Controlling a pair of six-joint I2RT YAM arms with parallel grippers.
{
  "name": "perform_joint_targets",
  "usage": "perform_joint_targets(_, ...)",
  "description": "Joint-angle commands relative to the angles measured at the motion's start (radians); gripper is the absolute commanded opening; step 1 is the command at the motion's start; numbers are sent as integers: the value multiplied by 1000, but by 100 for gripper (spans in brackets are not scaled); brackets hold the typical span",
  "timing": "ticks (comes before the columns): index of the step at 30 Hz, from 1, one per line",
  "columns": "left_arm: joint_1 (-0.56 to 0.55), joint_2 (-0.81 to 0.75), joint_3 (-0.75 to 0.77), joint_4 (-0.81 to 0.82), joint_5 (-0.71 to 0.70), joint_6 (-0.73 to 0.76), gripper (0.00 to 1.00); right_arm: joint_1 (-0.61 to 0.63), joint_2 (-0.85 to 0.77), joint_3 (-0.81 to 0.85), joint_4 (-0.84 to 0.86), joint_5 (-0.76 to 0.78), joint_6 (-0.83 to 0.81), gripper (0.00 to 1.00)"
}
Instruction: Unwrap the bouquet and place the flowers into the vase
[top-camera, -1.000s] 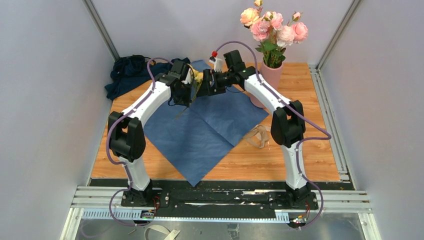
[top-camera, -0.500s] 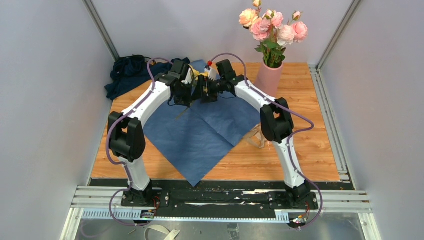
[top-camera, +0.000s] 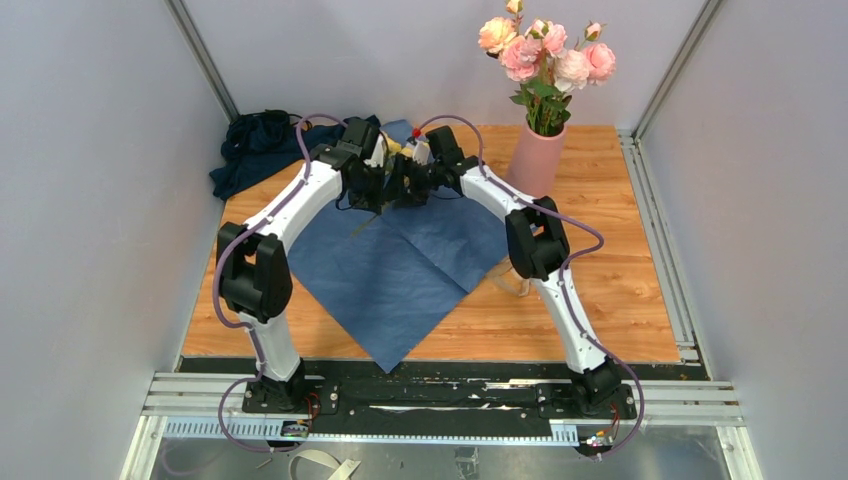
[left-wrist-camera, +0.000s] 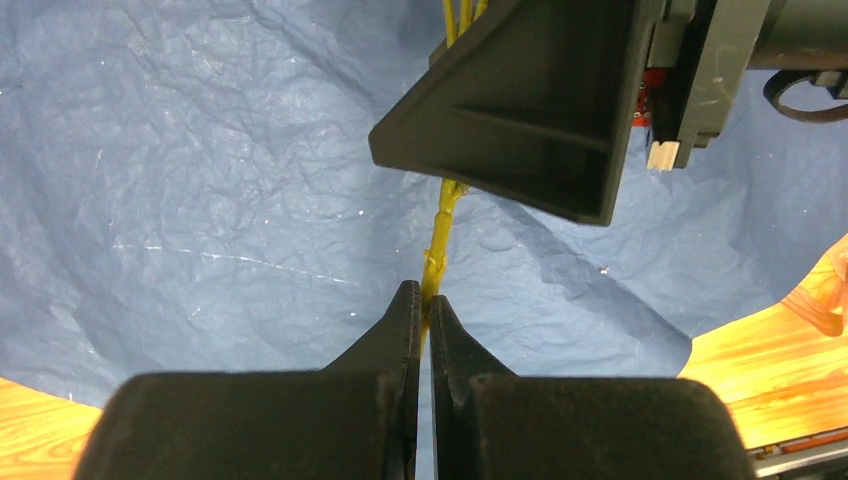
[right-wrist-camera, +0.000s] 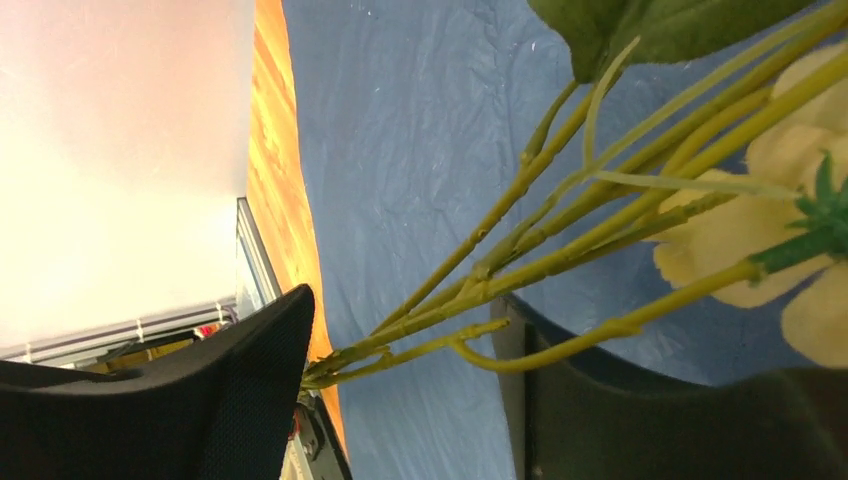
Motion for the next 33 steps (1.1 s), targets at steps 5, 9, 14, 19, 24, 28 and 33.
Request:
perform_joint_targets(5, -8, 12, -8, -28, 0, 16, 0, -21, -5, 25, 28, 1, 33, 21)
perform_joint_targets(9, -7, 34, -5, -47, -24, 9, 0, -21, -35, 21, 34, -1, 19, 0)
perform_joint_targets(14, -8, 16, 4, -46, -41, -16, 0, -18, -105, 89, -63, 45, -87, 0)
perform_joint_targets(19, -7, -57, -7, 0, -114, -16, 6, -18, -210, 123, -112, 70, -191, 0)
perform_joint_targets(24, -7, -165, -98, 121, -110, -57, 12, -14, -382, 88, -122, 156, -374, 0)
perform_joint_targets(28, -4, -237, -150, 188, -163, -102, 16, 4, -536, 36, -120, 257, -521, 0)
perform_joint_targets(33, 5, -212, -139, 188, -176, -105, 39, 4, -682, 14, -105, 230, -578, 0)
